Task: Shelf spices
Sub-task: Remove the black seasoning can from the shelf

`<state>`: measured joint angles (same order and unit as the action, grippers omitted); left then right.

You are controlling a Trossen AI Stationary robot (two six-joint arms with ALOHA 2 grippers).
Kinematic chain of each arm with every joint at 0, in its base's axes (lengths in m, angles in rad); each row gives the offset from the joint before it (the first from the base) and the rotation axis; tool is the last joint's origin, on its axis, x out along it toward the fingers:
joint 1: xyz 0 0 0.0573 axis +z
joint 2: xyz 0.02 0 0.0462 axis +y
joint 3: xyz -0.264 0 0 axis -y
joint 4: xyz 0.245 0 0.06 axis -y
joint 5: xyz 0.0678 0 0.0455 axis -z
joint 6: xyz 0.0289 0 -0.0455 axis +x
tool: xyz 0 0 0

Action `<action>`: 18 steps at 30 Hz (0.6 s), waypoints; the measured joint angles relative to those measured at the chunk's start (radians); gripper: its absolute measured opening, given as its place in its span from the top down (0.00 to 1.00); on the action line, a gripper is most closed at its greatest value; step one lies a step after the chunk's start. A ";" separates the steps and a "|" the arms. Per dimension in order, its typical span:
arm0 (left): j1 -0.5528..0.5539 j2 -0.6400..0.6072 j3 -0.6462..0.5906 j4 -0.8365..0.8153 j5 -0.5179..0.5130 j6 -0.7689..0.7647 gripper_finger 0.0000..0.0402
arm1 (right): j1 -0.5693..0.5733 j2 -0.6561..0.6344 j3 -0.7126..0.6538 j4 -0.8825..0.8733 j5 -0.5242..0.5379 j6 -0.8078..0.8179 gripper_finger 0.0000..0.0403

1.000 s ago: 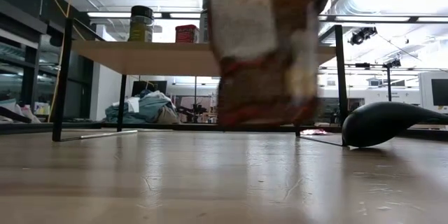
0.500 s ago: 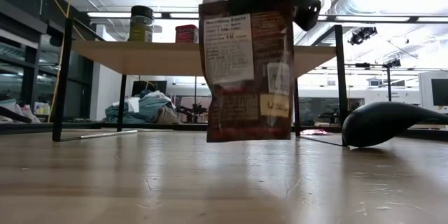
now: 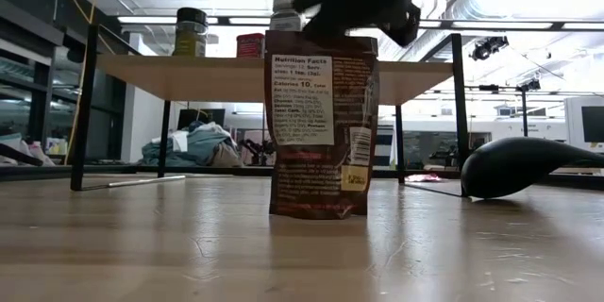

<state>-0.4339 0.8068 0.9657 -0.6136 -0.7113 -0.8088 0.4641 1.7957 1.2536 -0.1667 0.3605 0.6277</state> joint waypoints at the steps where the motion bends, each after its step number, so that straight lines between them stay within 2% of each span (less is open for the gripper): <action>1: 0.000 -0.001 0.000 0.000 0.000 0.001 0.37 | -0.002 -0.011 0.015 -0.005 0.003 0.000 0.68; 6: 0.000 -0.009 0.000 -0.013 0.000 0.001 0.37 | -0.006 -0.090 0.113 -0.142 0.009 0.047 0.65; 11: 0.000 -0.016 0.000 -0.023 0.002 0.019 0.37 | -0.006 -0.110 0.191 -0.320 0.020 0.112 0.59; 15: 0.000 -0.023 0.000 -0.026 0.053 0.060 0.37 | -0.010 -0.111 0.217 -0.398 0.084 0.136 0.52; 18: 0.000 -0.022 0.000 -0.036 0.089 0.077 0.37 | -0.036 -0.111 0.233 -0.444 0.179 0.162 0.49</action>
<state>-0.4335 0.7845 0.9661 -0.6499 -0.6221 -0.7314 0.4283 1.6848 1.4865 -0.6104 0.5398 0.7894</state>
